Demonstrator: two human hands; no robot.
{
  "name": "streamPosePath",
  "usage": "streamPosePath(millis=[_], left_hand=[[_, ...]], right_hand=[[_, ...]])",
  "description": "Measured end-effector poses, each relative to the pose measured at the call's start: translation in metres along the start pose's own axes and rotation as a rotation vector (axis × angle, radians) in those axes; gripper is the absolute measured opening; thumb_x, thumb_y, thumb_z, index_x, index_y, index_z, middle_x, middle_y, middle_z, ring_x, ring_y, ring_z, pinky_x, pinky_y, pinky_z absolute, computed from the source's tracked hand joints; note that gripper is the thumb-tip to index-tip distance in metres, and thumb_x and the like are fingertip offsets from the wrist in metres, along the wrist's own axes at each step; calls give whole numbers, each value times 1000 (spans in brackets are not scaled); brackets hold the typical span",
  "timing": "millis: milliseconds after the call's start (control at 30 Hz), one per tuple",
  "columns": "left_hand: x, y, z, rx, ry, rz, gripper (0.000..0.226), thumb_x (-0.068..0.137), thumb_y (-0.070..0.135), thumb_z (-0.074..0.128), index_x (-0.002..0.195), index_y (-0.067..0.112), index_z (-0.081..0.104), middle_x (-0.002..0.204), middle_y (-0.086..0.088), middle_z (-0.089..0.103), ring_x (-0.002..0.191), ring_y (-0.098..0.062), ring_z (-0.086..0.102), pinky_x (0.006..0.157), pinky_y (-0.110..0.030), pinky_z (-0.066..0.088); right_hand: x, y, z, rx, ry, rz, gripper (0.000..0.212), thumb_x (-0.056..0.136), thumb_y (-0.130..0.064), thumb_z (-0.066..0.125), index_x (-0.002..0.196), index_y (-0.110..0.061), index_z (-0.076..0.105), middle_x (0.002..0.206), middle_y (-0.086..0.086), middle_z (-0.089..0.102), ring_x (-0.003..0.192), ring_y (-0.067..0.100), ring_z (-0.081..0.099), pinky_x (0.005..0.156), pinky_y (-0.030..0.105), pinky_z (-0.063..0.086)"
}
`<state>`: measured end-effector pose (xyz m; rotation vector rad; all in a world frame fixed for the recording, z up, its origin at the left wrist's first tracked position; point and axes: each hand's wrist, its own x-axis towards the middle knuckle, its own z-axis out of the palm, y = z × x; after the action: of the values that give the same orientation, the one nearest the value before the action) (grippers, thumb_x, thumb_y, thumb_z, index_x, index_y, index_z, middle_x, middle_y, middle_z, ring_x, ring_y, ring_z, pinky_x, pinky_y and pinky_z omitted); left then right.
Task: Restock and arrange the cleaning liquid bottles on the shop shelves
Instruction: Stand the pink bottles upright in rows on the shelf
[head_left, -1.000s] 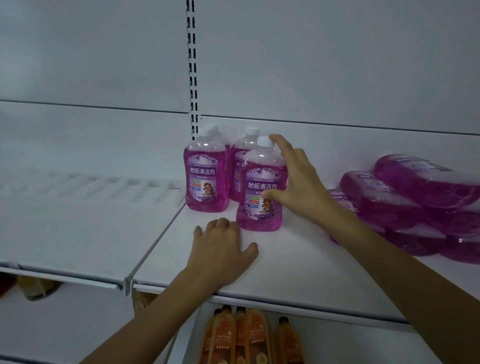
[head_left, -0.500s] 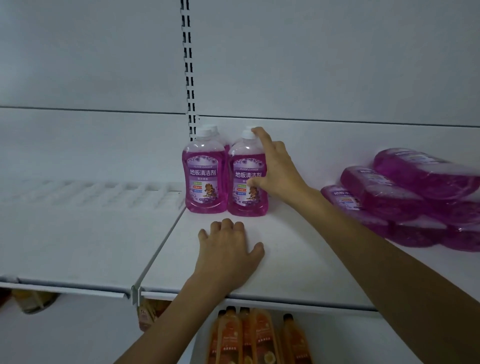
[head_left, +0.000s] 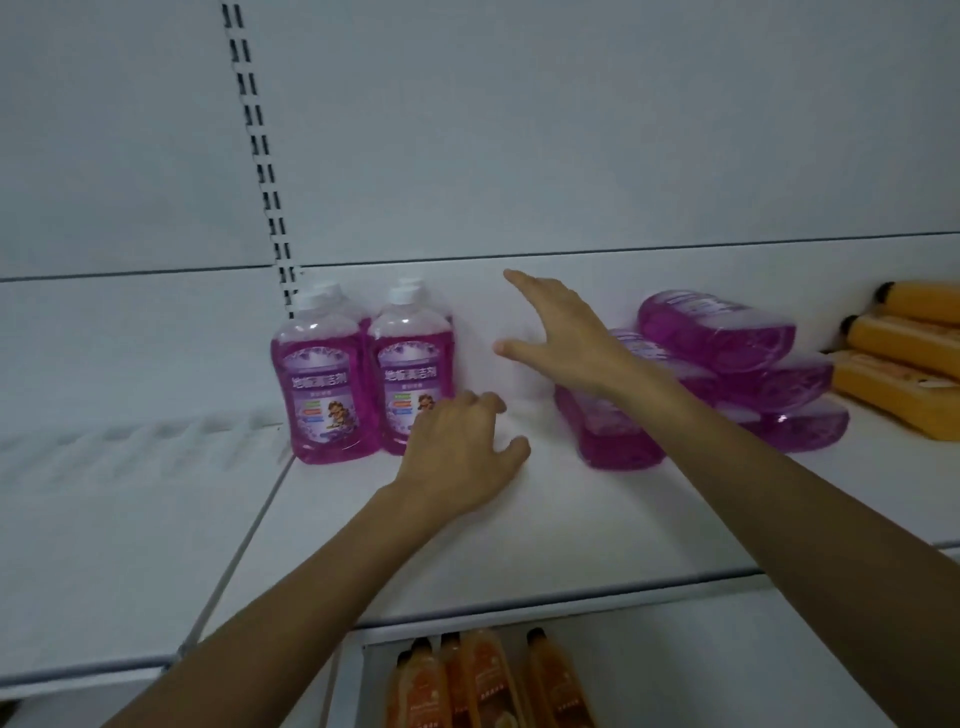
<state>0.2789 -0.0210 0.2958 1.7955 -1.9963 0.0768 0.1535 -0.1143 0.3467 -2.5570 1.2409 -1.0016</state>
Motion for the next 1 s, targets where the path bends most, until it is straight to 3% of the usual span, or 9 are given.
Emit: streamPosePath(millis=[167,300,400,500,600,767,833,933,1000], left_hand=[[50,54,5,-77,31,42,53,92,49,46,132,15,48,134,-8,52,121,-26,48,101,-39,39],[84,99,19,-177,16,53,57,91,56,41,118,9,59,126,-9,57,115,-26,51,99,-39,40],[103,125,31,-285,5,54,62,88,63,38,86,8,68,104,-4,61,100,-22,56,89,-38,44],[117,141,40,-353,-54,-13,63,86,67,35,65,13,60,76,-1,58,72,-20,56,68,-32,43],[123,147,43,-391,-97,-78,71,81,73,35,69,8,59,64,-3,53,58,-18,48,60,-30,36],[117,145,46,-519,-70,-129,82,59,84,33,84,16,71,77,-3,70,75,-21,63,71,-36,49],[113,144,44,-606,-63,-127,76,66,80,42,94,16,72,90,-5,73,88,-21,66,85,-38,49],[109,143,42,-757,-6,-86,43,80,55,62,107,22,70,103,7,70,99,-12,65,91,-31,50],[104,144,40,-792,99,-61,59,72,48,73,123,22,61,119,14,60,112,-5,56,95,-22,43]], right_hand=[[-4,40,-70,75,183,35,50,88,-26,64,134,-13,47,129,8,54,116,17,52,95,20,36],[-8,89,-111,51,222,128,43,89,-27,63,127,-12,51,118,8,59,104,17,56,89,22,40],[-12,131,-125,44,108,314,50,91,-43,56,131,-14,46,124,9,56,102,18,53,86,27,39],[-14,155,-127,177,-139,485,54,95,-55,39,125,-12,54,128,10,57,110,23,56,86,28,38],[-4,166,-125,258,-314,492,47,93,-55,43,102,-16,67,109,10,70,96,23,67,82,30,48],[6,167,-119,231,-286,479,38,85,-47,52,88,-13,68,78,7,70,63,19,65,62,25,47],[4,165,-117,249,-248,473,39,84,-46,51,86,-11,67,76,7,69,63,20,64,63,27,47],[2,164,-112,285,-97,429,52,77,-54,52,97,-8,64,85,7,67,75,22,63,63,29,45],[2,157,-113,446,38,429,69,64,-59,57,110,-8,52,99,6,65,87,21,64,73,37,52]])
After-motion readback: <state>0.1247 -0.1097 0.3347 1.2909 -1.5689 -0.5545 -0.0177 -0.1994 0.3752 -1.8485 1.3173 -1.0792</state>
